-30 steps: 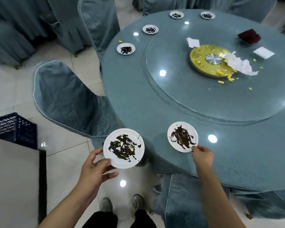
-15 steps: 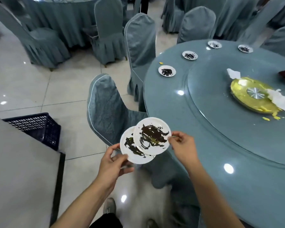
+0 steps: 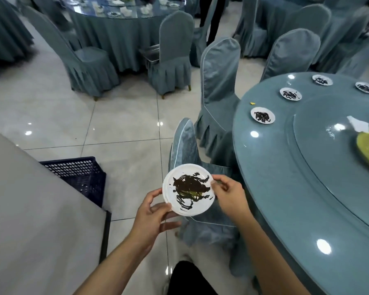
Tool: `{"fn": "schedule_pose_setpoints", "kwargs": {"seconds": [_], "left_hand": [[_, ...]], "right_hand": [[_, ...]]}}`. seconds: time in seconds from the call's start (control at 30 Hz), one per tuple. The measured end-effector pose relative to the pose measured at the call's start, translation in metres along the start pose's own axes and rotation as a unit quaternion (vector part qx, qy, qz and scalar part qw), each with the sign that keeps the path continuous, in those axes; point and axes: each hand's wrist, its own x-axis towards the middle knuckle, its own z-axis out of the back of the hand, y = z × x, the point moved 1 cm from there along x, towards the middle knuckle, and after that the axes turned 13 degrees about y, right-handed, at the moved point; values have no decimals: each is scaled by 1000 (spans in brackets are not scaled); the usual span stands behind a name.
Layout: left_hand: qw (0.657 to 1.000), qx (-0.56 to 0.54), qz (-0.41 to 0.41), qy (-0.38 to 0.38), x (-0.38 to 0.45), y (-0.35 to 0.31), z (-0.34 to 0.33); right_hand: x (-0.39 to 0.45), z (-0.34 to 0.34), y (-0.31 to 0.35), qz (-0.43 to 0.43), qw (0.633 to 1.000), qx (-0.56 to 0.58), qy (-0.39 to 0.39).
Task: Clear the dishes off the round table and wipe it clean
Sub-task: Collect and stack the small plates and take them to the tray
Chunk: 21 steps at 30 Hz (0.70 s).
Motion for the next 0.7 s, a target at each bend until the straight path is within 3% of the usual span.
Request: {"fn": "schedule_pose_setpoints", "kwargs": {"seconds": [0.33, 0.53, 0.7], "left_hand": [[999, 10, -8, -39, 103, -86, 59], [998, 63, -2, -30, 181, -149, 74], [996, 88, -1, -5, 239, -188, 75]], "right_hand": [[133, -41, 55, 40, 999, -31, -7], [212, -33, 71, 50, 987, -138, -69], [265, -18, 67, 53, 955, -261, -130]]}}
